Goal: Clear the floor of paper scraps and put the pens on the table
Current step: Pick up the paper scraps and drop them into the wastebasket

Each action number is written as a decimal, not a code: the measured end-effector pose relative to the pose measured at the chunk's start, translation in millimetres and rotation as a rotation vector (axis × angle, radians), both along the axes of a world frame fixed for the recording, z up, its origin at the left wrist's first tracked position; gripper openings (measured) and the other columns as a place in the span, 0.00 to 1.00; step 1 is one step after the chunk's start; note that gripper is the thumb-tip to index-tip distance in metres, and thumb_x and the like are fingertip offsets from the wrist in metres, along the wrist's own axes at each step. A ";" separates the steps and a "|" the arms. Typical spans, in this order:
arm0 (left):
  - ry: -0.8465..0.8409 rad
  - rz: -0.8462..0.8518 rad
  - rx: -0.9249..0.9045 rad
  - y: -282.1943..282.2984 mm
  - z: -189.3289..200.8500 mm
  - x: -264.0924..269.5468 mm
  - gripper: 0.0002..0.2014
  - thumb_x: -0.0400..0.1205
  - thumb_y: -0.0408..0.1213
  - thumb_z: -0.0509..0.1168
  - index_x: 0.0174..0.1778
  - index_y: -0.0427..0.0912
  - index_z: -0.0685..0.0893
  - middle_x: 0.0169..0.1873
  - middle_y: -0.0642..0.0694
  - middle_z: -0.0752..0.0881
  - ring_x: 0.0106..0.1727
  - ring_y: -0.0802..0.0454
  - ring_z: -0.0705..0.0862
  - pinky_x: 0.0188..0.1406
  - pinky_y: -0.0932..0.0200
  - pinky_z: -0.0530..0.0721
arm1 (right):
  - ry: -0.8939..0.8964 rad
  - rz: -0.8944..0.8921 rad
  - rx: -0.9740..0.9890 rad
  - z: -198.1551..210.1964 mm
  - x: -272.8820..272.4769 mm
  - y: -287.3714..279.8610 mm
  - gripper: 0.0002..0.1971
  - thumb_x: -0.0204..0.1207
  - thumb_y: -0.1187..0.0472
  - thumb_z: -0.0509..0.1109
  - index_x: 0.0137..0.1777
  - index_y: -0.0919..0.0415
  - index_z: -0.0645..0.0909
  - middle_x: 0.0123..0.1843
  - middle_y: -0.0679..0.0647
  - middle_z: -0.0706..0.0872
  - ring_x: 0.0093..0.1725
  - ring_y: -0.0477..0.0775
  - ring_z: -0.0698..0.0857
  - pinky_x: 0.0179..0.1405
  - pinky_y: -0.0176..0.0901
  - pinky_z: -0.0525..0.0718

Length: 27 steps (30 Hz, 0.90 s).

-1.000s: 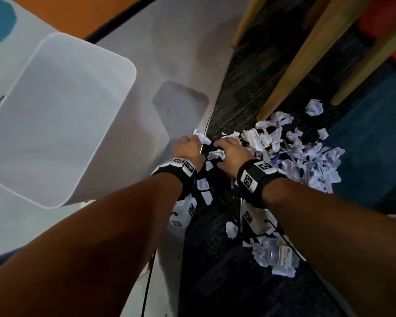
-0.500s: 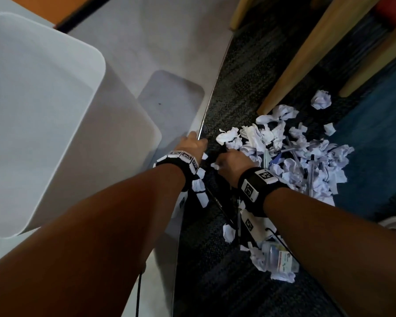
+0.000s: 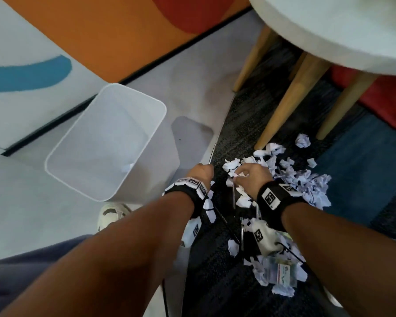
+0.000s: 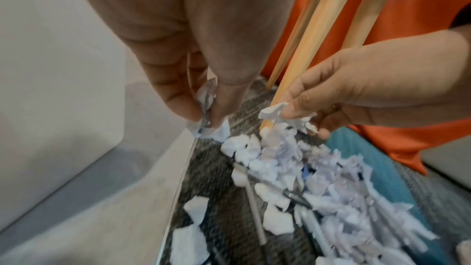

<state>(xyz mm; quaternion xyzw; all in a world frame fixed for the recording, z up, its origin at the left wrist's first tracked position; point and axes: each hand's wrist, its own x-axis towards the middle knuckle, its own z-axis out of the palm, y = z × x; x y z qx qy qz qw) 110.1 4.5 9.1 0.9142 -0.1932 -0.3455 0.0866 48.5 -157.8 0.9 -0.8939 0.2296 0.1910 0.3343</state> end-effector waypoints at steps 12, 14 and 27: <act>-0.394 0.130 -0.314 58.5 173.1 -0.1 0.07 0.81 0.34 0.64 0.54 0.41 0.80 0.52 0.39 0.82 0.53 0.41 0.82 0.44 0.57 0.74 | -0.457 0.052 -0.061 154.3 33.8 58.0 0.10 0.74 0.56 0.74 0.54 0.54 0.84 0.45 0.51 0.83 0.47 0.54 0.82 0.47 0.42 0.78; -0.466 0.162 -0.324 81.0 190.3 5.2 0.07 0.81 0.35 0.65 0.53 0.41 0.80 0.50 0.39 0.83 0.52 0.41 0.82 0.41 0.58 0.71 | -0.520 0.067 -0.050 170.8 38.3 72.6 0.12 0.73 0.57 0.74 0.56 0.54 0.84 0.48 0.52 0.85 0.51 0.55 0.83 0.54 0.44 0.80; -0.398 0.348 -0.171 181.8 158.8 17.9 0.12 0.79 0.36 0.69 0.58 0.45 0.82 0.57 0.43 0.86 0.58 0.44 0.83 0.54 0.55 0.80 | -0.531 0.244 0.003 178.3 60.9 156.5 0.09 0.74 0.54 0.74 0.53 0.51 0.83 0.47 0.42 0.84 0.54 0.48 0.85 0.57 0.39 0.79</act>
